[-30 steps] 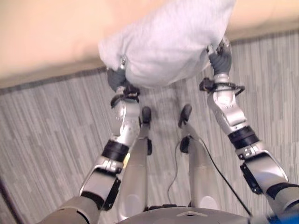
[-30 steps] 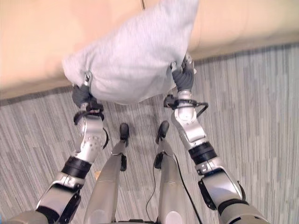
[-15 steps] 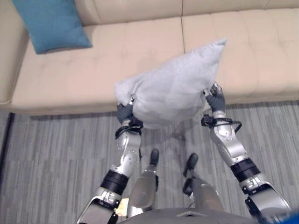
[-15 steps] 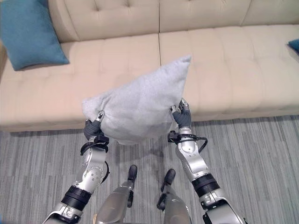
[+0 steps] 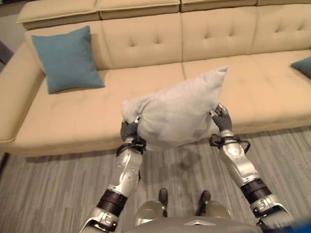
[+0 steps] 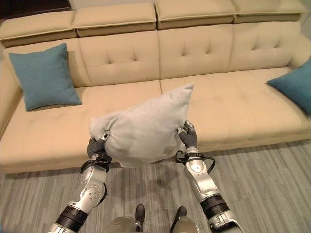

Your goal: Pick up all the scattered cushions and arrange them neatly on the sofa.

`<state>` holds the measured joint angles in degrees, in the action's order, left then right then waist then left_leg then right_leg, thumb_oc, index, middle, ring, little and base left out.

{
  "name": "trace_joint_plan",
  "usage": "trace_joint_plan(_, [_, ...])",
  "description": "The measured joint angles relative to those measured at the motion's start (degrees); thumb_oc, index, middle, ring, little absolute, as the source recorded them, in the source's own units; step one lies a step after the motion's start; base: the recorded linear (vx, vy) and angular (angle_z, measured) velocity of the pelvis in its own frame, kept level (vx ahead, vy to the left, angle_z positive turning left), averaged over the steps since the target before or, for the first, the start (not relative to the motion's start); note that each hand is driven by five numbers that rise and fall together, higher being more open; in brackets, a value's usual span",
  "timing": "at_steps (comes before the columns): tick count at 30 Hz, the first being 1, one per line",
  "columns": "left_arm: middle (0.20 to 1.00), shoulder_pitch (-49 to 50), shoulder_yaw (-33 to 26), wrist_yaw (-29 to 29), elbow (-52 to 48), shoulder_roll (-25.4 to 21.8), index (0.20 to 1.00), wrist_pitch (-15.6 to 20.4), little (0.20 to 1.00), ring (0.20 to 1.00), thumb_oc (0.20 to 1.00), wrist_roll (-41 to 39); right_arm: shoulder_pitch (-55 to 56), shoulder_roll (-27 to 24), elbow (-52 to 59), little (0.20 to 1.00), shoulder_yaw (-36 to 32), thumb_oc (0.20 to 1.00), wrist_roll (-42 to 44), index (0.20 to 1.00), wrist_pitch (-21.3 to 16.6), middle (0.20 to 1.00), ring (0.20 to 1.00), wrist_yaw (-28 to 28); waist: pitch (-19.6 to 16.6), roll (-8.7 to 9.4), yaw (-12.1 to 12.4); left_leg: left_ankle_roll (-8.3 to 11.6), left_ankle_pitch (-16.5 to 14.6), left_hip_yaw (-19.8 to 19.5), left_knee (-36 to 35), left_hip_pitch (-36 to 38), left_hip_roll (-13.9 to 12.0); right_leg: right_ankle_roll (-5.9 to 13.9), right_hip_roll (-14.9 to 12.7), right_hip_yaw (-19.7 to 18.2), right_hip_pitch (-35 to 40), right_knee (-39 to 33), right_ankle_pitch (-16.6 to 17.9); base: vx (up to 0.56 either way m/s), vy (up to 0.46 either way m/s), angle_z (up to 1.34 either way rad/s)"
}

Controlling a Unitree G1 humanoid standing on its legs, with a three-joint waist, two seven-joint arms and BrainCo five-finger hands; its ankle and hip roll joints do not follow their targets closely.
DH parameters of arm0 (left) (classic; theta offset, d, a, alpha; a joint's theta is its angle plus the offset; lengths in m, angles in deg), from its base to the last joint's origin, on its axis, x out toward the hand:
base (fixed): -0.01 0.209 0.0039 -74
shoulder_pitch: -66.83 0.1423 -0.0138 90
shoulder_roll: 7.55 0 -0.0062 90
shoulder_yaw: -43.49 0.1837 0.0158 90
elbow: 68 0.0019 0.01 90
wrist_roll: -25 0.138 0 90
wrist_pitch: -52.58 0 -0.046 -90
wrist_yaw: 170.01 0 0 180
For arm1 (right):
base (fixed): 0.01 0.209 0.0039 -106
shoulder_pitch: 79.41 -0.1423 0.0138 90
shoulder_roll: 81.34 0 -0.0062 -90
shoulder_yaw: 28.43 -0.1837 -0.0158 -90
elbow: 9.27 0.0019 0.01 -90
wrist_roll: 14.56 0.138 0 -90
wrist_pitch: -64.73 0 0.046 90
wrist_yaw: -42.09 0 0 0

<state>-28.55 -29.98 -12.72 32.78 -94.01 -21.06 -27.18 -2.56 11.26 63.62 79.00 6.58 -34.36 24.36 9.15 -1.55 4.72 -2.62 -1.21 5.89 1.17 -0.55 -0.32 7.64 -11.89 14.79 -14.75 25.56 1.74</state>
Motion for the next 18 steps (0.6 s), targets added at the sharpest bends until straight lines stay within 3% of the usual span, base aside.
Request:
trace_joint_plan(2, [0.2,0.0,-1.1,0.0,0.1,-0.7,0.2,0.3,0.2,0.2,0.2,0.0,-0.8,0.1,0.3,0.2,1.1,0.2,0.0,0.2,0.0,0.2,0.2,0.3,-0.6,0.93,-0.4,-0.14,-1.2,-0.2,-2.0,0.6,0.6,0.25,0.8,-0.7,-0.8,-6.7,-2.3,0.2,-0.019,-0.17])
trace_joint_plan(3, [0.2,-0.2,-1.6,0.0,0.1,-1.6,0.2,0.2,0.2,0.2,0.2,0.0,-0.6,0.4,0.5,0.2,1.2,0.2,0.0,0.2,0.0,0.2,0.2,0.9,-0.8,1.52,-0.7,-0.46,0.4,0.2,-2.1,0.5,1.0,-0.05,0.9,0.1,-0.4,-11.2,-1.5,0.23,-0.037,-0.02])
trace_joint_plan(4, [0.2,-0.2,-1.7,0.1,0.3,-1.6,0.2,0.1,0.2,0.2,0.2,0.1,-0.4,0.4,0.3,0.2,1.1,0.2,0.0,0.2,0.0,0.2,0.2,1.1,-0.9,1.73,-1.0,-0.34,-0.6,-0.3,-2.3,0.8,1.2,0.26,1.0,0.3,-0.8,-13.0,-1.4,0.39,-0.049,0.12])
trace_joint_plan(5, [0.2,-0.2,-1.9,0.0,0.4,-1.6,0.2,0.1,0.2,0.2,0.2,0.1,-0.4,0.6,0.3,0.2,1.1,0.2,0.0,0.2,0.1,0.2,0.2,1.2,-1.0,2.04,-1.0,-0.09,-0.9,-0.4,-2.2,0.8,1.4,0.68,1.6,0.4,0.2,-19.9,-0.9,0.24,-0.012,0.08])
trace_joint_plan(8, [0.2,-0.5,-2.0,0.0,1.4,-1.6,0.2,0.2,0.2,0.2,0.2,0.1,-0.5,1.2,-0.4,0.2,1.2,0.2,0.0,0.2,0.2,0.2,0.2,1.2,-1.3,2.92,-1.3,0.91,-1.0,-2.2,-2.6,2.0,2.4,-0.12,1.7,0.3,2.2,-25.1,2.5,0.18,-0.002,0.32])
trace_joint_plan(10, [0.2,-0.3,-1.8,0.0,1.8,-0.9,0.2,0.1,0.2,0.2,0.2,0.1,-0.4,1.3,-1.7,0.2,1.3,0.2,0.0,0.2,0.2,0.2,0.2,1.2,-1.4,2.94,-1.4,2.22,-1.5,-4.2,-2.9,3.7,2.2,-3.23,2.1,0.2,4.1,-25.6,7.8,0.26,-0.041,0.5])
trace_joint_plan(11, [0.2,-0.4,-1.8,0.1,1.7,1.0,0.2,0.1,0.2,0.2,0.2,0.1,-0.5,-0.1,-2.1,0.2,1.2,0.2,0.1,0.2,0.2,0.2,0.2,1.2,-2.1,1.77,-0.8,3.48,-2.3,-5.3,-2.7,3.7,0.0,-4.06,4.2,1.6,5.8,-27.3,7.2,0.32,-0.098,0.45])
trace_joint_plan(13, [0.2,-1.5,-1.5,0.1,1.8,1.8,0.2,0.1,0.2,0.2,0.2,0.1,-0.6,-0.9,-2.3,0.2,1.0,0.2,0.2,0.2,0.2,0.2,0.2,1.2,-2.0,2.2,-0.5,5.75,-4.2,-6.6,2.4,2.1,-1.8,-4.55,6.2,4.0,8.9,-30.3,6.9,0.17,-0.075,0.46])
trace_joint_plan(14, [0.2,-2.2,-1.0,0.1,1.9,2.0,0.2,0.1,0.2,0.2,0.2,0.0,-0.6,-0.8,-2.3,0.2,0.3,0.2,0.2,0.2,0.2,0.2,0.2,1.1,-1.7,3.21,-0.5,7.21,-5.3,-6.5,9.4,-1.2,-1.9,-5.9,6.2,5.0,9.7,-30.6,6.4,0.03,-0.03,0.46])
trace_joint_plan(15, [0.2,-2.8,-0.6,0.1,2.0,1.9,0.2,0.1,0.2,0.2,0.2,0.0,-0.7,-0.6,-2.3,0.2,-0.5,0.2,0.2,0.2,0.2,0.2,0.2,1.1,-1.6,4.37,-0.4,7.69,-5.6,-6.2,18.8,-6.2,-1.6,-7.19,5.9,5.4,10.0,-30.6,5.9,0.09,-0.057,0.15])
trace_joint_plan(16, [0.2,-2.6,-0.6,0.2,2.0,1.9,0.2,0.3,0.2,0.2,0.2,0.0,-1.2,-0.5,-2.3,0.2,-0.8,0.2,0.2,0.2,0.2,0.2,0.2,1.1,-1.6,4.97,1.3,7.4,-5.7,-5.5,33.8,-14.7,-2.3,-10.25,6.5,5.2,10.6,-30.4,5.3,0.23,-0.029,-0.09])
trace_joint_plan(17, [0.2,-2.6,-0.5,0.2,2.0,1.9,0.2,0.3,0.2,0.2,0.2,-0.1,-1.3,-0.2,-2.2,0.2,-1.0,0.2,0.2,0.2,0.2,0.2,0.2,1.0,-1.8,4.76,1.7,7.22,-6.3,-5.6,34.0,-16.3,-2.5,-10.75,6.9,5.0,11.0,-30.7,4.5,0.31,0.002,-0.12])
trace_joint_plan(18, [0.2,-3.9,0.1,0.3,2.0,1.9,0.2,0.1,0.2,0.2,0.2,0.0,-1.6,-0.1,-2.1,0.2,-1.5,0.2,0.3,0.2,0.2,0.2,0.2,0.4,-1.5,4.85,1.7,6.65,-6.3,-5.1,29.2,-19.7,-2.4,-10.36,7.7,5.9,11.6,-30.8,2.8,0.23,0.041,0.12])
